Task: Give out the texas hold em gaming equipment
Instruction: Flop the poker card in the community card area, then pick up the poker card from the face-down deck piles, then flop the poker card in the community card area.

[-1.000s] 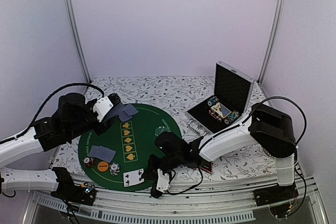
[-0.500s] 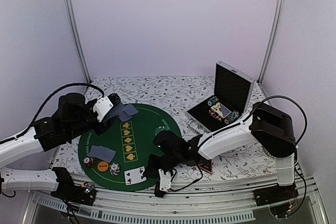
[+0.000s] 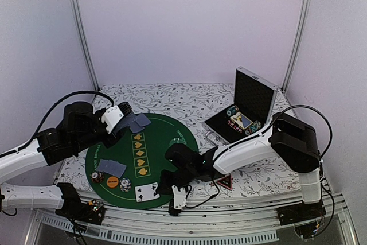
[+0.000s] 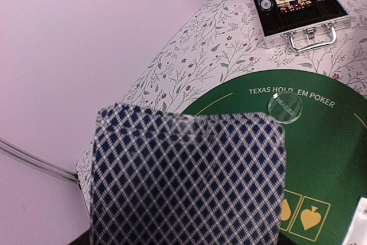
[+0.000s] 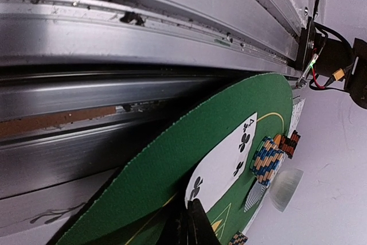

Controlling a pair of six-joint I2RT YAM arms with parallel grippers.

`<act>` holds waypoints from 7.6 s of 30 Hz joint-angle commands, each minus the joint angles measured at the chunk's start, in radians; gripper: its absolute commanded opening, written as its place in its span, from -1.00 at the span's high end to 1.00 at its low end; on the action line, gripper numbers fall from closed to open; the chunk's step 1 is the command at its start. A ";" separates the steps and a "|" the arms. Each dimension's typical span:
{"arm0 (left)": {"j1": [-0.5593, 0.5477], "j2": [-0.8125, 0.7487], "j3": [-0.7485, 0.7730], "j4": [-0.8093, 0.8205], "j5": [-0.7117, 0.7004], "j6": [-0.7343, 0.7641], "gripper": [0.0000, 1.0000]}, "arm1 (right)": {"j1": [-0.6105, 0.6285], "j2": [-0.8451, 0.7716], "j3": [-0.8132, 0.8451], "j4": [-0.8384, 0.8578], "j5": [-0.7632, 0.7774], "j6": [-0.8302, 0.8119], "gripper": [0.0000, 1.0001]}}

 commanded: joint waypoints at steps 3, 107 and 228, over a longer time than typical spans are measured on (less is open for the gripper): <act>0.013 -0.003 0.008 0.031 0.015 -0.009 -0.14 | -0.003 -0.002 -0.025 0.012 0.080 -0.007 0.72; 0.003 -0.025 -0.013 0.028 0.172 0.039 -0.12 | -0.278 -0.040 0.761 -0.416 -0.289 2.256 0.09; 0.038 -0.053 -0.015 0.095 0.033 0.006 -0.14 | -0.130 0.058 0.151 -0.041 -0.152 0.445 0.97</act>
